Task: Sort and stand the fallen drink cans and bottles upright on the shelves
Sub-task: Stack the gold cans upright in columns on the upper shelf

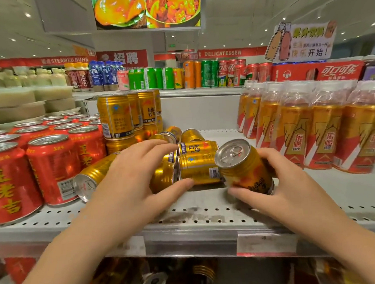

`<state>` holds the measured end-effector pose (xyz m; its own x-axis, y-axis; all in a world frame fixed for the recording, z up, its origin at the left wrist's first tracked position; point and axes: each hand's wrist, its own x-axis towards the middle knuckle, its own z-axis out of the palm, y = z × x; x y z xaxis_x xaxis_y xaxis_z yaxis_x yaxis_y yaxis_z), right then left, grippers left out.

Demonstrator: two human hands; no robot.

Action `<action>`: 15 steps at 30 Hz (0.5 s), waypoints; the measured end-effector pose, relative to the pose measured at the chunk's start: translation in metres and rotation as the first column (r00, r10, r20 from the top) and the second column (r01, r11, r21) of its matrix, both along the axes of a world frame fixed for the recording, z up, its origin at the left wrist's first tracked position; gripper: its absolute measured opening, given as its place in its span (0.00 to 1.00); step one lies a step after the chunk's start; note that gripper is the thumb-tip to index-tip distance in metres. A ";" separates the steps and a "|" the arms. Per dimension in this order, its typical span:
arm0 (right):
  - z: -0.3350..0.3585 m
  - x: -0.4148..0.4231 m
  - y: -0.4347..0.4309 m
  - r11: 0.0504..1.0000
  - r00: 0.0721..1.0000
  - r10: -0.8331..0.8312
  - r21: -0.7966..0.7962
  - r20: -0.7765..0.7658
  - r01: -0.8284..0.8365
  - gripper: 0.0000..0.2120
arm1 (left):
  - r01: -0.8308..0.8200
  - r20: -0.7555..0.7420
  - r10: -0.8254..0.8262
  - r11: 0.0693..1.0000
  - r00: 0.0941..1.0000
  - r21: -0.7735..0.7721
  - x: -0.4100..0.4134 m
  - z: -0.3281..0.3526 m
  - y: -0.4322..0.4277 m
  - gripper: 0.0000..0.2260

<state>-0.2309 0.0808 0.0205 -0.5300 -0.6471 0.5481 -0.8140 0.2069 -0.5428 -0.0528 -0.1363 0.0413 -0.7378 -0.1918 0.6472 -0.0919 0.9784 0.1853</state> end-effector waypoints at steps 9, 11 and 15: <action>0.002 -0.015 0.001 1.000 0.961 0.013 0.001 0.276 -0.014 0.28 | -0.145 0.135 0.152 0.988 0.979 -0.061 0.027 -0.015 -0.023 0.35; 0.001 -0.018 0.001 1.000 0.952 0.014 0.001 0.305 -0.015 0.27 | -0.180 0.166 0.192 0.980 0.967 -0.087 0.025 -0.017 -0.023 0.39; -0.001 -0.015 0.001 1.000 0.950 0.000 0.008 0.312 -0.003 0.26 | -0.232 0.219 0.262 0.960 0.940 -0.154 0.022 -0.011 -0.019 0.35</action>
